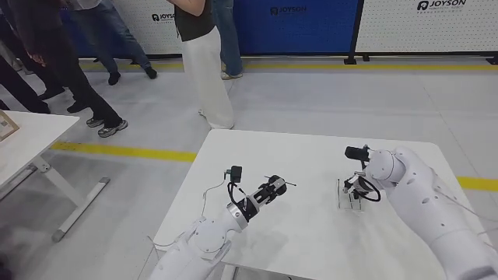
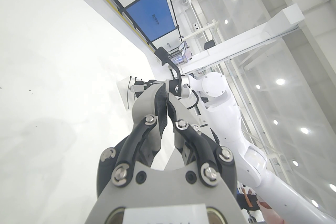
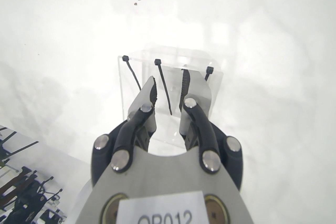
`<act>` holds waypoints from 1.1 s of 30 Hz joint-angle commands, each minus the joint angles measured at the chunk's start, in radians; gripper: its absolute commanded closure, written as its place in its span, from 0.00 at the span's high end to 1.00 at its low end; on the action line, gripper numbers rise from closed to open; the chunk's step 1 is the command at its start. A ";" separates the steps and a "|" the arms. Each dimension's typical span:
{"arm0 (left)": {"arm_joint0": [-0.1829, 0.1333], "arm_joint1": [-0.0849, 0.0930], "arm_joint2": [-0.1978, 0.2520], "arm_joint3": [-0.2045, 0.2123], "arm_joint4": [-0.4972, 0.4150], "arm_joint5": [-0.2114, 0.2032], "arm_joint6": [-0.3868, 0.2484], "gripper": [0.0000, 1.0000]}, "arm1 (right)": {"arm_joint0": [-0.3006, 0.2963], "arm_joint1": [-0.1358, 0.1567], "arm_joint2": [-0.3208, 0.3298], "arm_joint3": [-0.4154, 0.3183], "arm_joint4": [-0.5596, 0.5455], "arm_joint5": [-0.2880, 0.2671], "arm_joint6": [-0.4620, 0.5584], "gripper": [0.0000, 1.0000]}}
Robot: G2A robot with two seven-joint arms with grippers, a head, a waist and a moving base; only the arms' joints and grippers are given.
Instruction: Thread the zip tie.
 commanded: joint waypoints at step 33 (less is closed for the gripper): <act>0.000 0.000 0.000 0.000 0.000 0.000 0.000 0.00 | -0.078 0.037 0.100 -0.163 -0.071 0.009 -0.009 0.00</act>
